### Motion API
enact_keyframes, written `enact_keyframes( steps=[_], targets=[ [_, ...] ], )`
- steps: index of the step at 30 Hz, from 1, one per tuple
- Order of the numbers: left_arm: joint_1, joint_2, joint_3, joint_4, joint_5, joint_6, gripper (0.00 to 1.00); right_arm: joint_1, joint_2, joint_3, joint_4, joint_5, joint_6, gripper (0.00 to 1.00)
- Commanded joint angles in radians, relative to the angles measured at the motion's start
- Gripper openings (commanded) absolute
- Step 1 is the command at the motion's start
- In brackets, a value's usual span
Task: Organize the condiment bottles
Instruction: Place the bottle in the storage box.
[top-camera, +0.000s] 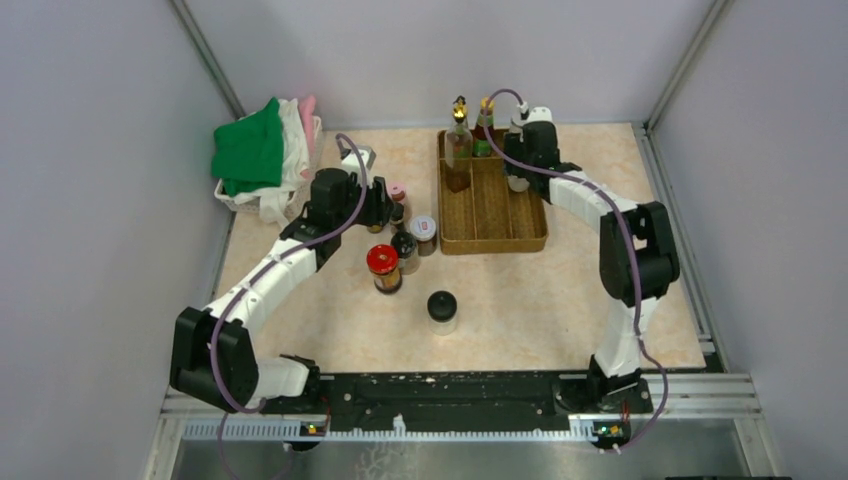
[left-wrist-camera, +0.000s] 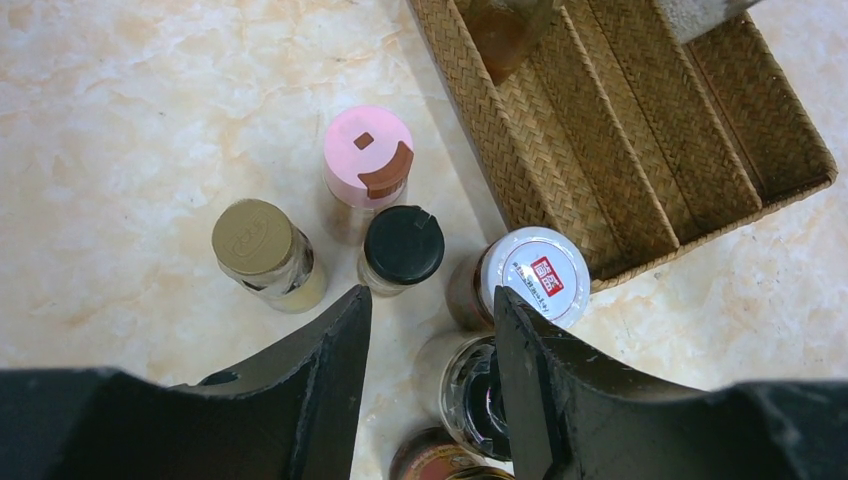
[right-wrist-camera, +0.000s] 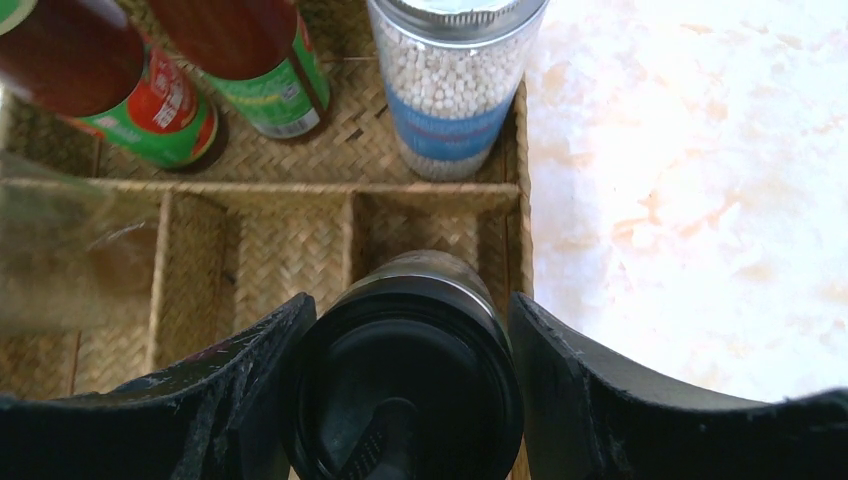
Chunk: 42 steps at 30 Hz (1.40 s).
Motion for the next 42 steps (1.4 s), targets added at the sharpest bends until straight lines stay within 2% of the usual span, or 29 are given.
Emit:
enact_keyframes(
  steps=[1, 9, 11, 13, 14, 17, 23, 27, 32, 35, 39, 42],
  targets=[
    [-0.004, 0.001, 0.01, 0.045, 0.006, 0.005, 0.55, -0.011, 0.086, 0.096, 0.159, -0.002, -0.016, 0.0],
    [-0.004, 0.019, 0.011, 0.045, 0.027, -0.003, 0.56, -0.035, 0.187, 0.153, 0.199, -0.003, -0.018, 0.0],
    [-0.004, 0.019, 0.012, 0.045, 0.025, -0.003, 0.58, -0.034, 0.19, 0.155, 0.189, -0.007, -0.019, 0.3],
    [-0.004, 0.018, 0.012, 0.045, 0.027, -0.004, 0.62, -0.035, 0.178, 0.144, 0.185, 0.001, -0.015, 0.71],
    [-0.004, 0.018, 0.013, 0.045, 0.024, -0.003, 0.64, -0.035, 0.163, 0.129, 0.188, 0.004, -0.012, 0.83],
    [-0.005, 0.014, 0.016, 0.045, 0.021, -0.003, 0.68, -0.033, 0.084, 0.074, 0.193, 0.007, -0.003, 0.98],
    [-0.004, 0.01, 0.017, 0.082, -0.015, 0.007, 0.73, -0.005, -0.166, -0.102, 0.162, 0.111, -0.001, 0.99],
    [-0.003, 0.016, 0.066, 0.007, -0.024, -0.006, 0.74, 0.066, -0.427, -0.292, 0.089, 0.194, 0.004, 0.99],
    [-0.003, -0.024, 0.072, -0.044, -0.052, -0.02, 0.75, 0.247, -0.722, -0.509, -0.123, 0.103, 0.085, 0.97],
    [-0.003, -0.04, 0.07, -0.069, -0.053, -0.032, 0.75, 0.435, -0.859, -0.625, -0.186, 0.084, 0.173, 0.95],
    [-0.003, -0.053, 0.068, -0.097, -0.038, -0.047, 0.75, 0.618, -0.964, -0.721, -0.196, 0.051, 0.238, 0.96],
    [-0.004, -0.077, 0.06, -0.121, 0.005, -0.061, 0.81, 0.66, -0.965, -0.765, -0.158, -0.013, 0.237, 0.96]
  ],
)
